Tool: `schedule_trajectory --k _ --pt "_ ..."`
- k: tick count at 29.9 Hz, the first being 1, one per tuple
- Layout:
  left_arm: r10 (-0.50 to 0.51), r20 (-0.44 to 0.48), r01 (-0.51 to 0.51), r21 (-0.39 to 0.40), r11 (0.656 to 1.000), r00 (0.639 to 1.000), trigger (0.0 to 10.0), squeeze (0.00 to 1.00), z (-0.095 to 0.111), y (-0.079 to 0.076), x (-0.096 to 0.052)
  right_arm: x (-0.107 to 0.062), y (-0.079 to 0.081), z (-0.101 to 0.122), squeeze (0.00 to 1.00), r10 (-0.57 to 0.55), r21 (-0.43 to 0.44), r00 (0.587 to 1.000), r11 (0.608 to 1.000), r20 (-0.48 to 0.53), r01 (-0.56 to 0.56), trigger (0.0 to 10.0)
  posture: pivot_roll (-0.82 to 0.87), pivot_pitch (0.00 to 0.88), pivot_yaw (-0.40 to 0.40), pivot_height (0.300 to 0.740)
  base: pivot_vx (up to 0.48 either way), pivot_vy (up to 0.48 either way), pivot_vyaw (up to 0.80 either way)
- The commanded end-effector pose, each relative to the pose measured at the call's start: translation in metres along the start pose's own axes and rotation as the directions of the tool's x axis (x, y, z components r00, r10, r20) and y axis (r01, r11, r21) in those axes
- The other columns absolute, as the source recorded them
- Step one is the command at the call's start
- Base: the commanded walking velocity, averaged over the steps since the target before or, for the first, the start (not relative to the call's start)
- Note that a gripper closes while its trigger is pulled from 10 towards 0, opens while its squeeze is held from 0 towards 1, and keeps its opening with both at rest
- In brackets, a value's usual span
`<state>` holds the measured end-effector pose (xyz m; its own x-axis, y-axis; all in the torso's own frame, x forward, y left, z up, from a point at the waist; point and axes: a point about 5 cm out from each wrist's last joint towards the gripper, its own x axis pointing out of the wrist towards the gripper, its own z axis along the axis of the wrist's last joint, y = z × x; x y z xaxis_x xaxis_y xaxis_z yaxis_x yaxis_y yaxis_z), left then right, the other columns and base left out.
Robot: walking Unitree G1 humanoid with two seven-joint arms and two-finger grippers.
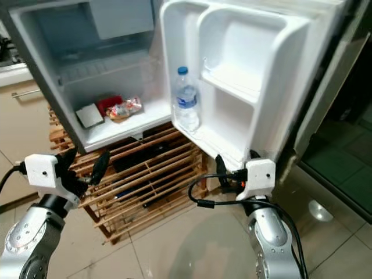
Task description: Restocking fridge
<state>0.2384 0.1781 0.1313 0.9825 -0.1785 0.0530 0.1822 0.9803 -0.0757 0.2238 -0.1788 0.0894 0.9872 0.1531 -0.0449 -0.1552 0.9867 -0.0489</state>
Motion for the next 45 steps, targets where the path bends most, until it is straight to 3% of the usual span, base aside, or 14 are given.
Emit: schedule_trajectory --k 1,11,14,16,21,23,25,28,30,35,36,39,41,45 --pt "0.022 -0.039 -0.022 0.024 0.999 0.999 10.0 0.0 -0.007 0.012 0.0 -0.006 0.004 -0.009 0.0 0.044 0.018 0.999 0.999 -0.028 -0.044 10.0 -0.17 0.0 0.084 0.74 0.0 0.0 0.0" --pt "0.107 -0.363 -0.089 0.067 0.994 0.925 10.0 0.0 -0.067 0.044 0.021 -0.053 -0.027 -0.087 0.0 0.035 0.035 0.893 0.999 -0.449 -0.021 10.0 -0.2 0.0 0.095 0.74 0.0 0.0 0.0" --pt "0.087 -0.43 -0.057 0.081 0.995 0.899 10.0 0.0 -0.079 0.037 0.031 -0.066 -0.081 -0.117 0.0 -0.285 -0.132 0.75 0.957 -0.596 0.258 10.0 -0.22 0.0 0.102 0.74 0.0 0.0 0.0" --pt "0.082 -0.443 -0.052 0.079 0.995 0.893 10.0 0.0 -0.082 0.035 0.033 -0.068 -0.094 -0.118 0.0 -0.361 -0.175 0.717 0.93 -0.596 0.322 10.0 -0.22 0.0 0.102 0.74 0.0 0.0 0.0" --pt "0.049 -0.626 0.037 0.124 0.992 0.779 10.0 0.0 -0.117 0.03 0.019 -0.06 -0.147 -0.087 0.0 -0.607 -0.409 0.653 0.792 -0.452 0.453 10.0 -0.23 0.0 0.099 0.74 0.0 0.0 0.0" --pt "0.066 -0.718 0.042 0.132 0.99 0.693 10.0 0.0 -0.136 0.034 0.007 -0.053 -0.17 -0.057 0.0 -0.707 -0.507 0.639 0.688 -0.304 0.52 10.0 -0.22 0.0 0.095 0.74 0.0 0.0 0.0" --pt "0.081 -0.773 0.027 0.125 0.992 0.629 10.0 0.0 -0.148 0.038 -0.002 -0.045 -0.186 -0.024 0.0 -0.763 -0.549 0.631 0.59 -0.139 0.592 10.0 -0.22 0.0 0.094 0.74 0.0 0.0 0.0" --pt "0.093 -0.799 0.015 0.126 0.992 0.595 10.0 0.0 -0.155 0.041 -0.008 -0.039 -0.192 -0.002 0.0 -0.773 -0.547 0.634 0.545 -0.035 0.635 10.0 -0.22 0.0 0.095 0.74 0.0 0.0 0.0" --pt "0.118 -0.841 0.002 0.14 0.99 0.528 10.0 0.0 -0.165 0.046 -0.019 -0.024 -0.192 0.036 0.0 -0.752 -0.509 0.644 0.503 0.14 0.698 10.0 -0.23 0.0 0.102 0.74 0.0 0.0 0.0" --pt "0.134 -0.873 -0.001 0.151 0.988 0.469 10.0 0.0 -0.172 0.05 -0.028 -0.011 -0.183 0.059 0.0 -0.714 -0.464 0.657 0.51 0.242 0.725 10.0 -0.23 0.0 0.102 0.74 0.0 0.0 0.0" --pt "0.131 -0.894 -0.001 0.145 0.989 0.429 10.0 0.0 -0.178 0.05 -0.035 0.003 -0.171 0.067 0.0 -0.663 -0.423 0.701 0.574 0.261 0.701 10.0 -0.23 0.0 0.111 0.74 0.0 0.0 0.0" --pt "0.129 -0.908 -0.001 0.14 0.99 0.4 10.0 0.0 -0.183 0.05 -0.041 0.013 -0.162 0.073 0.0 -0.622 -0.395 0.732 0.621 0.278 0.678 10.0 -0.23 0.0 0.111 0.74 0.0 0.0 0.0" --pt "0.131 -0.927 -0.009 0.136 0.991 0.352 10.0 0.0 -0.19 0.05 -0.051 0.036 -0.133 0.089 0.0 -0.467 -0.346 0.827 0.754 0.314 0.558 10.0 -0.23 0.0 0.112 0.74 0.0 0.0 0.0" --pt "0.136 -0.932 -0.022 0.136 0.99 0.338 10.0 0.0 -0.193 0.05 -0.054 0.056 -0.109 0.095 0.0 -0.334 -0.25 0.896 0.877 0.293 0.409 10.0 -0.23 0.0 0.108 0.74 0.0 0.0 0.0"
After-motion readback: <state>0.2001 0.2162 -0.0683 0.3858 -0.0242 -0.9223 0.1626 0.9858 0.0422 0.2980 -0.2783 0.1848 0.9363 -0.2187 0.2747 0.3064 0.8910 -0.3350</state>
